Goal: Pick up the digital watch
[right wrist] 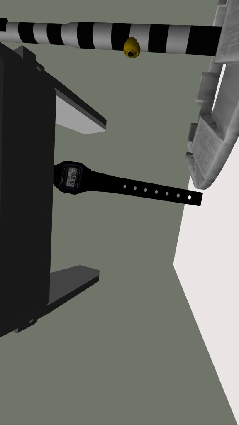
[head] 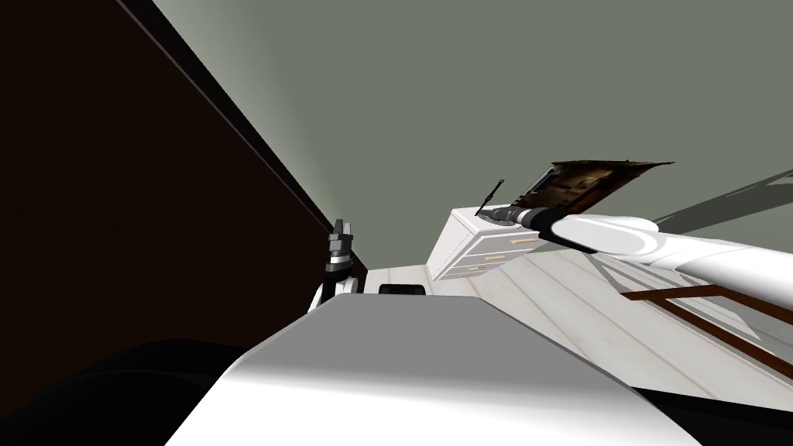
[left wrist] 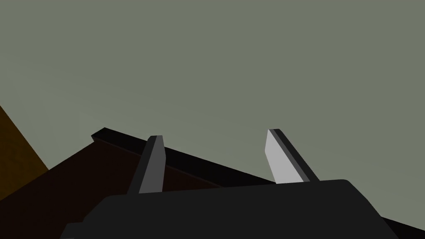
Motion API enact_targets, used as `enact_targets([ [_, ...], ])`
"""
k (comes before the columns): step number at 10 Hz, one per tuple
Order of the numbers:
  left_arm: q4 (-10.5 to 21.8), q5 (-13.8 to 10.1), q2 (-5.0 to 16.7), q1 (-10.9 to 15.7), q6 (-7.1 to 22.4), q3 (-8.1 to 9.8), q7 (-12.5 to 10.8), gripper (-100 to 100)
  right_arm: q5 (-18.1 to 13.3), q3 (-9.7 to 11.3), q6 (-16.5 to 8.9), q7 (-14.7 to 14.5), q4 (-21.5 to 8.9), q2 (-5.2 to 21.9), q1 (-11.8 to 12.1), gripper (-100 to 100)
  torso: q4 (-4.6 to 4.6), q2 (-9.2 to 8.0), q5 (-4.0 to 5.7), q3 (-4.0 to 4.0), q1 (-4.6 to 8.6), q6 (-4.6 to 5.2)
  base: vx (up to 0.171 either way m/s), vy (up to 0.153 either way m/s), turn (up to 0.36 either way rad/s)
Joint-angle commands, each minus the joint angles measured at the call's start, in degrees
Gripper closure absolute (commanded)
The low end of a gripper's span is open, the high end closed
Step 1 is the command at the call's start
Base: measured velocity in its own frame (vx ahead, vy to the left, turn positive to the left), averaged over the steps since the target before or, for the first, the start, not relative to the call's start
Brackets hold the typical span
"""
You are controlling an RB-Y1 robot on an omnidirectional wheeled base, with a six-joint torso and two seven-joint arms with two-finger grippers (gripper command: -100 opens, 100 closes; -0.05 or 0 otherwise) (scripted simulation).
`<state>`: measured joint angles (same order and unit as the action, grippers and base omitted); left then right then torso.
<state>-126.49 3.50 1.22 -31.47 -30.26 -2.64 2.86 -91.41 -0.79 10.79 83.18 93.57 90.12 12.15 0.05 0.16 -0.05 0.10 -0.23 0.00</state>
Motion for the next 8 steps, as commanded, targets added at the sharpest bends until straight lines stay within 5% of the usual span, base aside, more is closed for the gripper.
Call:
enact_targets([
  [1, 0.00, 0.00, 0.00, 0.00, 0.00, 0.00, 0.00, 0, 1.16, -0.38, 0.52, -1.82, -0.41, -0.20, 0.01, -100, 0.00, 0.00, 0.00, 0.00, 0.00, 0.00, 0.000, 0.000, 0.000],
  [3, 0.00, 0.00, 0.00, 0.00, 0.00, 0.00, 0.00, 0, -2.51, -0.45, 0.62, 1.25, -3.59, 3.93, 1.00, -100, -0.03, -0.07, 0.04, -0.05, 0.11, 0.02, 0.052, 0.084, 0.001],
  [8, 0.00, 0.00, 0.00, 0.00, 0.00, 0.00, 0.00, 0, -4.07, -0.47, 0.70, 2.54, -5.34, 5.76, 1.52, -100, -0.01, -0.01, 0.01, -0.01, 0.02, 0.01, 0.039, 0.063, -0.002],
])
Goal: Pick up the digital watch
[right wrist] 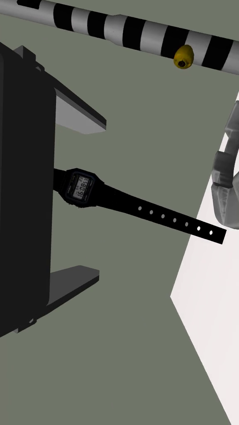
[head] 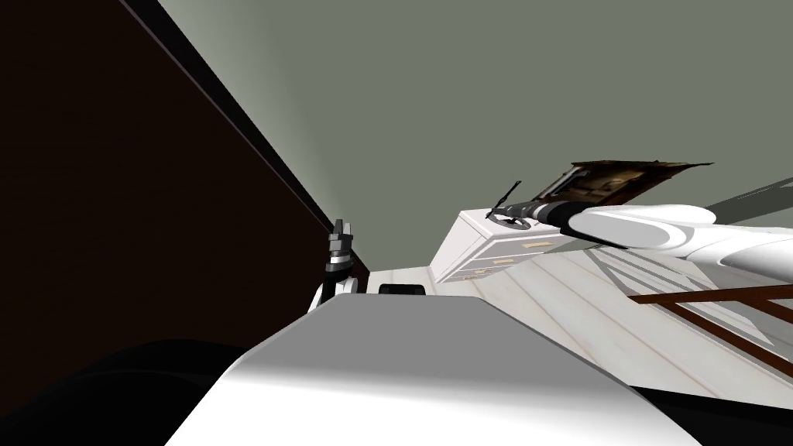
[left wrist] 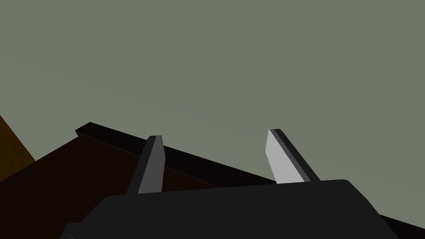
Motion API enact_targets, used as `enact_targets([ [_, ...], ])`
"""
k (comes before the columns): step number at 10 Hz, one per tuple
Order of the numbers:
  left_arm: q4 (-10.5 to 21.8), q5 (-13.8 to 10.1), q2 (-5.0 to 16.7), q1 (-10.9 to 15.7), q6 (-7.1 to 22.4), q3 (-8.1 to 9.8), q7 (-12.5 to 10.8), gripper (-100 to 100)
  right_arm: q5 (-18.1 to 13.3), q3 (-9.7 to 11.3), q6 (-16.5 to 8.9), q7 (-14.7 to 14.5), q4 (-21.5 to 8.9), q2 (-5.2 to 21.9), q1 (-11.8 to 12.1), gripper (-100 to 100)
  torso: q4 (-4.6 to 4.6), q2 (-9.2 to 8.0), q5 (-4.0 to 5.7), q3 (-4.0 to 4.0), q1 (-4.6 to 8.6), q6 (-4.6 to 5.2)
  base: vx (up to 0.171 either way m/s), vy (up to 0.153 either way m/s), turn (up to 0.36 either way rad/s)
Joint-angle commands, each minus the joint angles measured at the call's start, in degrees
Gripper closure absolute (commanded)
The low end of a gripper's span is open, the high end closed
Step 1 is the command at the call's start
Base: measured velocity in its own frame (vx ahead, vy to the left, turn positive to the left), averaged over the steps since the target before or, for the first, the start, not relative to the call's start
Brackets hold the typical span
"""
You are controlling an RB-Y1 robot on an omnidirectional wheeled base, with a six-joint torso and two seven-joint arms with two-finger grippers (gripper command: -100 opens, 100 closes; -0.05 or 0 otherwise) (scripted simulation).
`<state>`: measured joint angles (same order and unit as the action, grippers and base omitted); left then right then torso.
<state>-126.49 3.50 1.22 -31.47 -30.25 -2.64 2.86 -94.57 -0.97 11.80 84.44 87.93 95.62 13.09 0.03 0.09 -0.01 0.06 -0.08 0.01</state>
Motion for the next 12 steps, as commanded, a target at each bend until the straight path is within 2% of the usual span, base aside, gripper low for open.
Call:
enact_targets([
  [1, 0.00, 0.00, 0.00, 0.00, 0.00, 0.00, 0.00, 0, -2.28, -0.30, -0.23, 2.41, -1.11, 1.92, 1.09, -100, 0.00, 0.00, 0.00, 0.00, 0.00, 0.00, 0.028, 0.046, 0.006],
  [2, 0.00, 0.00, 0.00, 0.00, 0.00, 0.00, 0.00, 0, -3.46, -0.31, -0.14, 3.37, -2.38, 3.39, 1.57, -100, 0.00, 0.01, 0.00, 0.00, -0.05, 0.00, 0.061, 0.092, 0.000],
  [3, 0.00, 0.00, 0.00, 0.00, 0.00, 0.00, 0.00, 0, -3.46, -0.31, -0.14, 3.37, -2.38, 3.39, 1.57, -100, 0.02, 0.10, -0.04, 0.05, -0.19, 0.00, 0.056, 0.083, -0.006],
  [6, 0.00, 0.00, 0.00, 0.00, 0.00, 0.00, 0.00, 0, -5.81, -0.31, 0.11, 5.29, -5.10, 6.39, 2.69, -100, 0.03, 0.13, -0.05, 0.07, -0.22, -0.01, 0.059, 0.083, 0.000],
  [7, 0.00, 0.00, 0.00, 0.00, 0.00, 0.00, 0.00, 0, -5.63, -1.45, -0.08, 5.34, -4.27, 6.30, 3.97, -100, 0.03, 0.13, -0.05, 0.08, -0.20, -0.01, 0.025, 0.032, -0.005],
  [8, 0.00, 0.00, 0.00, 0.00, 0.00, 0.00, 0.00, 0, -5.83, -1.68, -0.16, 5.85, -4.28, 6.44, 4.23, 0, 0.01, 0.03, -0.01, 0.02, -0.04, -0.01, 0.005, 0.007, 0.001],
  [9, 0.00, 0.00, 0.00, 0.00, 0.00, 0.00, 0.00, 0, -6.85, -2.65, 0.30, 5.60, -2.22, 5.62, 4.27, -100, -0.01, -0.05, 0.02, -0.02, 0.07, 0.00, 0.089, -0.022, -0.235],
  [11, 0.00, 0.00, 0.01, -0.02, 0.00, 0.01, 0.00, 0, -7.21, -2.99, 0.45, 5.53, -1.54, 5.35, 4.29, -100, 0.06, 0.30, 0.07, 0.17, 0.23, 0.03, 0.120, -0.011, -0.133],
  [12, 0.00, 0.00, 0.00, -0.01, 0.00, 0.00, 0.00, 0, -7.91, -3.65, 0.74, 5.40, -0.17, 4.82, 4.33, -100, 0.08, 0.28, 0.06, 0.17, 0.16, -0.03, 0.104, 0.001, -0.154],
])
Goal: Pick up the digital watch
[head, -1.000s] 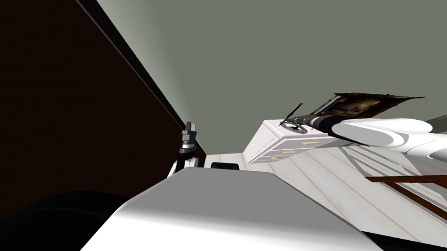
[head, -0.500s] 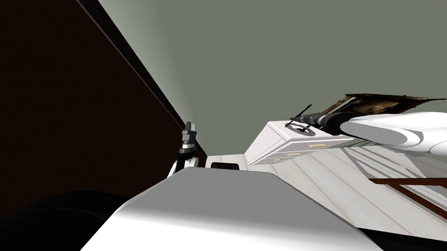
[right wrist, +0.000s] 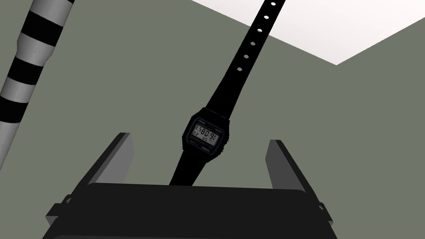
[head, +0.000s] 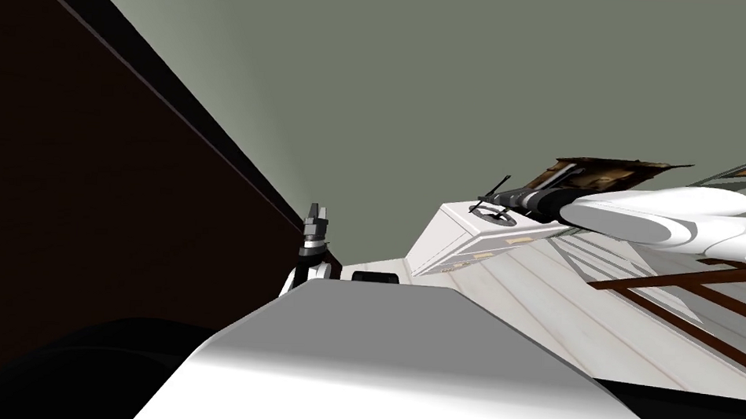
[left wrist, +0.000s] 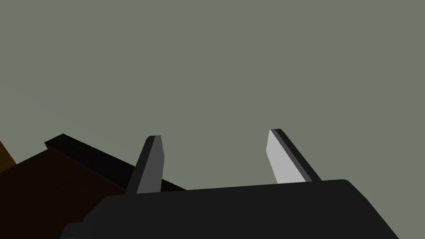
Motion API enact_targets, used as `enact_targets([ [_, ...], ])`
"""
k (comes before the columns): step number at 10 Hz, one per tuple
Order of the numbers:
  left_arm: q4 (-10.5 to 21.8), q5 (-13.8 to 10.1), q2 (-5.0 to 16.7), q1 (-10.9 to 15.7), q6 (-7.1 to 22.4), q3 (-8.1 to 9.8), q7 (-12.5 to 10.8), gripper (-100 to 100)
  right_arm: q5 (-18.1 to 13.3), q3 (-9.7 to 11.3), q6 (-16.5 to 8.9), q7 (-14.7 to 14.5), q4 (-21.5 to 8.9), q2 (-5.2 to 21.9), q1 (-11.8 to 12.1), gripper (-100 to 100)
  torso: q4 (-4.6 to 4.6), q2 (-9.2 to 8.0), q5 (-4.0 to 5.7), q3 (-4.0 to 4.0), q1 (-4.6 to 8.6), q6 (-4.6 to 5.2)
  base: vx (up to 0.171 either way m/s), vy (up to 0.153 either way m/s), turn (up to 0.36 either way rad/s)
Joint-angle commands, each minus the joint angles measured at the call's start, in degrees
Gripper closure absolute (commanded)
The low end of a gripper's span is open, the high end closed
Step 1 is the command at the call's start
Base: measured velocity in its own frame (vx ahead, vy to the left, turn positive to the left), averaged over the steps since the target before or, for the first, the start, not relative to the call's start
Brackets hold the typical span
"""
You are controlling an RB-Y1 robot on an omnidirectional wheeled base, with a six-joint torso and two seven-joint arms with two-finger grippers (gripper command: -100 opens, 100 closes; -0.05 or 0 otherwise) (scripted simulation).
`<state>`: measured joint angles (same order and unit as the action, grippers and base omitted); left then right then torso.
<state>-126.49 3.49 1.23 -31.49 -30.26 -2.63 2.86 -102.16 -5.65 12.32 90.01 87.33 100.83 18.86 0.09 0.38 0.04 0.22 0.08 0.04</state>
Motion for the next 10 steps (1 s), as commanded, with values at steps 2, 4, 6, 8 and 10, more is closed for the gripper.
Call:
enact_targets([
  [2, 0.00, 0.00, 0.00, 0.00, 0.00, 0.00, 0.00, 0, -1.72, -0.31, 0.82, -0.44, 3.17, -1.47, -1.35, -100, 0.02, 0.07, 0.00, 0.04, -0.01, -0.02, 0.146, 0.008, -0.245],
  [4, 0.00, 0.00, 0.00, 0.01, 0.00, 0.00, 0.00, 0, -2.53, 0.60, 1.33, 0.48, 2.98, -1.59, -2.54, -100, 0.04, 0.07, -0.01, 0.06, -0.01, -0.07, 0.076, 0.007, -0.035],
  [6, 0.00, 0.00, 0.00, 0.02, 0.00, -0.01, 0.00, 0, -2.40, 0.50, 1.24, 0.26, 3.01, -1.56, -2.43, 100, -0.05, -0.28, 0.01, -0.15, 0.03, -0.05, 0.008, -0.002, -0.005],
  [8, 0.00, 0.00, 0.00, 0.02, 0.00, -0.01, 0.00, 0, -2.37, 0.40, 1.17, 0.33, 2.91, -1.55, -2.50, 100, 0.01, -0.33, 0.04, -0.15, -0.02, -0.10, 0.000, 0.000, 0.000],
  [10, 0.00, 0.00, 0.00, 0.02, 0.00, -0.01, 0.00, 0, -2.40, 0.40, 1.17, 0.28, 2.92, -1.53, -2.50, 0, 0.00, -0.34, 0.05, -0.15, -0.02, -0.09, 0.000, 0.000, 0.000],
])
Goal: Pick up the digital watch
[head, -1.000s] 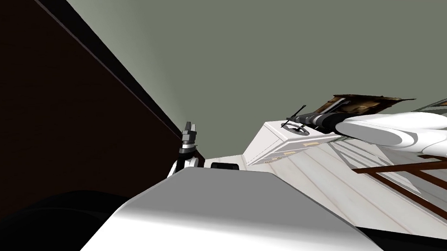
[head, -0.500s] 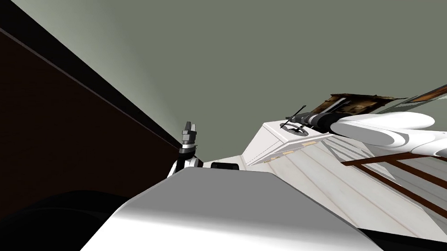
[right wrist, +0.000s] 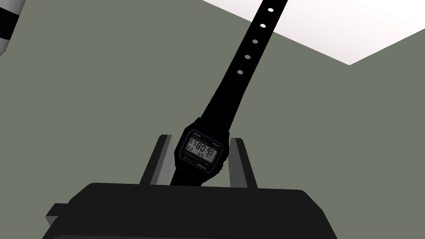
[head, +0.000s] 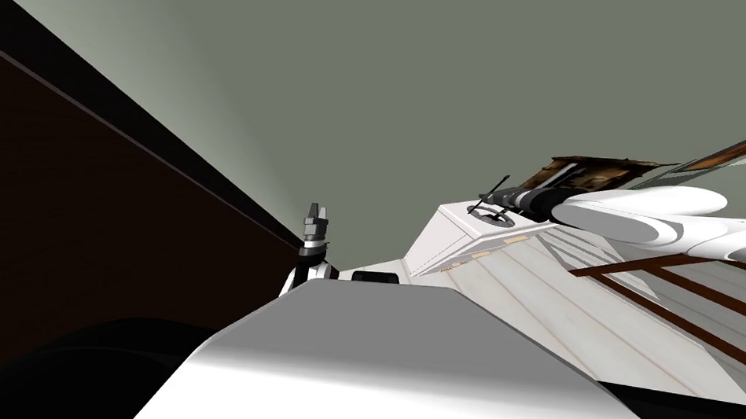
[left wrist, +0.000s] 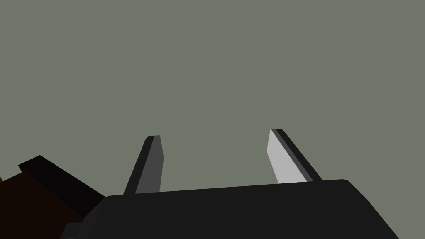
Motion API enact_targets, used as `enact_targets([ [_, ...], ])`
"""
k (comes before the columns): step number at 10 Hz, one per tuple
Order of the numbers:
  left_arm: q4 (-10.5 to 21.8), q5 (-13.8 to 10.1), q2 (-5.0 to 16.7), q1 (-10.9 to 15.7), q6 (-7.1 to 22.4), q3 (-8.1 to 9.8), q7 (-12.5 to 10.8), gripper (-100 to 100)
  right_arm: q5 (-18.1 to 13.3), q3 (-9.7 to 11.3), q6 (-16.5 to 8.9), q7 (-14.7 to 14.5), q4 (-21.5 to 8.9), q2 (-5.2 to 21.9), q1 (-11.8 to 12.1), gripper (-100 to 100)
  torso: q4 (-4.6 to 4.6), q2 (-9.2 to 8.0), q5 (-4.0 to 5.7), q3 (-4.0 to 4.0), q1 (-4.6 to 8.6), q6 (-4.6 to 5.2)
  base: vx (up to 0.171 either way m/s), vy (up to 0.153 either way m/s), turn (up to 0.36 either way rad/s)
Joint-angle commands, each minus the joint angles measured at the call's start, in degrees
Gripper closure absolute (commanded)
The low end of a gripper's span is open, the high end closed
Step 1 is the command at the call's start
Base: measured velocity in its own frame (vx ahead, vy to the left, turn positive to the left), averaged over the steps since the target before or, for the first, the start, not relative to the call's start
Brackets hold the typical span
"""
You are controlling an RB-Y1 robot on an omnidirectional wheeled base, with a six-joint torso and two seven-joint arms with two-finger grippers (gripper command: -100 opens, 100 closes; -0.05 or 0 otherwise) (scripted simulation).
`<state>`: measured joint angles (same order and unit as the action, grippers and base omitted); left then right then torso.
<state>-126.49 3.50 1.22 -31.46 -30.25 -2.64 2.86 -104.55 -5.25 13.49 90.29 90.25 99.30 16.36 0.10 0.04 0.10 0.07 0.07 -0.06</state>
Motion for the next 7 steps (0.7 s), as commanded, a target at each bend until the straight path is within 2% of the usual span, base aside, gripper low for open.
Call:
enact_targets([
  [1, 0.00, 0.00, 0.00, 0.00, 0.00, 0.00, 0.00, 0, 1.38, -0.04, -0.65, -0.58, -1.12, 0.59, 1.10, 100, 0.00, 0.00, 0.00, 0.00, 0.00, 0.00, -0.065, -0.019, 0.165],
  [3, 0.00, 0.00, 0.00, 0.03, 0.00, -0.01, 0.00, 0, 2.78, 1.29, -1.25, -0.32, -3.86, 1.67, 1.01, 100, 0.01, -0.35, 0.09, -0.14, 0.07, -0.21, -0.176, 0.006, 0.288],
  [4, 0.00, 0.00, 0.00, 0.03, 0.00, -0.01, 0.00, 0, 2.78, 1.25, -1.25, -0.32, -3.86, 1.67, 1.01, 100, 0.03, -0.46, 0.12, -0.20, -0.12, -0.14, -0.121, 0.031, 0.052],
  [6, 0.00, 0.00, 0.00, 0.02, 0.00, 0.00, 0.00, 0, 3.83, 2.29, -1.70, -0.12, -5.91, 2.47, 0.94, 100, 0.04, -0.33, 0.15, -0.13, 0.01, -0.09, -0.111, -0.001, 0.141],
  [7, 0.00, 0.00, 0.00, 0.02, 0.00, 0.00, 0.00, 0, 3.41, 2.22, -1.24, 0.18, -5.31, 2.42, 0.51, 100, 0.05, -0.29, 0.17, -0.11, 0.07, -0.09, -0.048, -0.007, 0.032],
])
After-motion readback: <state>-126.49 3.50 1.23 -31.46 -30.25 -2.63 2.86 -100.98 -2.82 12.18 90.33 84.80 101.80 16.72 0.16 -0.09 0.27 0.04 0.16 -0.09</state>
